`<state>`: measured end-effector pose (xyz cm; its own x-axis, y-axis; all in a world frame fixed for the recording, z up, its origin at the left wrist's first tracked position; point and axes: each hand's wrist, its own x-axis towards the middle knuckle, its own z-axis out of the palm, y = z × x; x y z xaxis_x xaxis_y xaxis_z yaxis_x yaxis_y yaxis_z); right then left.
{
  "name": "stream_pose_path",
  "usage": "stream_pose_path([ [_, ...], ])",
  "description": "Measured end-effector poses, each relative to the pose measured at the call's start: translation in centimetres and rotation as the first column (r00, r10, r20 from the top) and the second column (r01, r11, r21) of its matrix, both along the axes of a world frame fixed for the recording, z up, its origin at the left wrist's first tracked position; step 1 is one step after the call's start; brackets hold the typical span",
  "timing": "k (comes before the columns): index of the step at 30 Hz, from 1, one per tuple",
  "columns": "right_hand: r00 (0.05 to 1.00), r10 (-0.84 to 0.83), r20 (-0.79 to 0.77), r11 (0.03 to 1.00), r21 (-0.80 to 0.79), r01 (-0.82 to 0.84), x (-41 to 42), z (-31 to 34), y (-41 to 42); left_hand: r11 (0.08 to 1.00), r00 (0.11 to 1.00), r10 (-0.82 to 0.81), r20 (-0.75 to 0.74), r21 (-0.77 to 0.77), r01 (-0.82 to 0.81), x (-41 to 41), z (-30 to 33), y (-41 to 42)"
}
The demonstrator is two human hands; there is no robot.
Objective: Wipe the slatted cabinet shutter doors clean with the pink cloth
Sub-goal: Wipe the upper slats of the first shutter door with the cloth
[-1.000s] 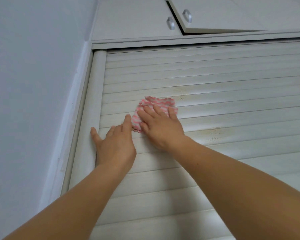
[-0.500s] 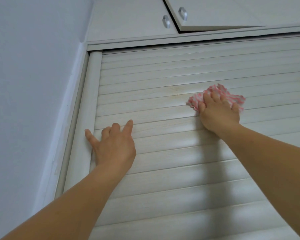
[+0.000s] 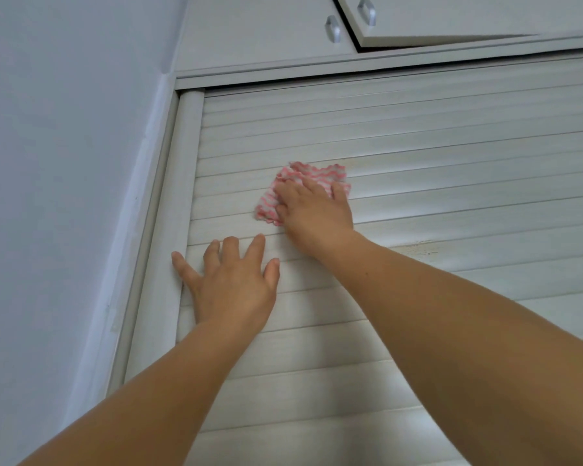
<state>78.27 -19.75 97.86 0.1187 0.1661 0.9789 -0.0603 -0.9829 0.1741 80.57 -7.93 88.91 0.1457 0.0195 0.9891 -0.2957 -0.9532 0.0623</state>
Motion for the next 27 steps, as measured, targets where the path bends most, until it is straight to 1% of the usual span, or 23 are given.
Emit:
stream_pose_path([
  [2,0.997,-0.060,0.054,0.998,-0.030,0.062,-0.5,0.1,-1.6,1.000,1.000,0.005,-0.001,0.000,-0.005,-0.1,0.1,0.0],
  [3,0.993,-0.093,0.074,0.995,-0.017,0.095,-0.8,0.2,-2.7,1.000,1.000,0.006,-0.004,0.001,-0.006,-0.2,0.2,0.0],
  [6,0.975,-0.179,0.129,0.982,0.088,0.169,-2.2,0.2,-7.1,1.000,1.000,0.013,-0.021,0.000,-0.013,-0.6,0.4,-0.1],
  [8,0.962,-0.223,0.160,0.963,0.187,0.192,-3.7,0.0,-10.8,1.000,1.000,0.017,-0.022,-0.009,-0.017,-0.9,0.6,-0.3],
  [10,0.960,-0.241,0.142,0.929,0.319,0.186,-5.2,-0.4,-14.3,1.000,1.000,0.018,0.004,-0.005,-0.018,-1.1,0.8,-0.6],
  [12,0.974,-0.208,0.092,0.889,0.432,0.150,-5.9,-0.6,-16.3,1.000,1.000,-0.016,0.022,0.017,0.016,-1.2,1.2,-1.0],
  [15,0.990,-0.139,0.004,0.854,0.507,0.118,-5.4,-0.2,-16.0,0.994,0.997,-0.071,-0.039,0.078,0.073,-1.4,2.0,-2.2],
  [17,0.993,-0.117,-0.021,0.866,0.487,0.112,-4.8,0.3,-14.7,0.993,0.994,-0.075,-0.074,0.087,0.081,-1.4,2.3,-3.0],
  [19,0.993,-0.114,-0.021,0.900,0.421,0.112,-4.3,0.9,-13.0,0.994,0.994,-0.072,-0.076,0.082,0.078,-1.3,2.5,-3.3],
  [23,0.990,-0.128,-0.057,0.958,0.253,0.139,-2.9,2.0,-8.3,0.993,0.997,-0.064,-0.049,0.096,0.069,-0.9,2.6,-3.3],
  [27,0.991,-0.086,-0.100,0.995,0.034,0.090,-0.9,2.4,-2.7,0.993,0.998,-0.066,0.005,0.098,0.065,-0.4,2.4,-3.2],
])
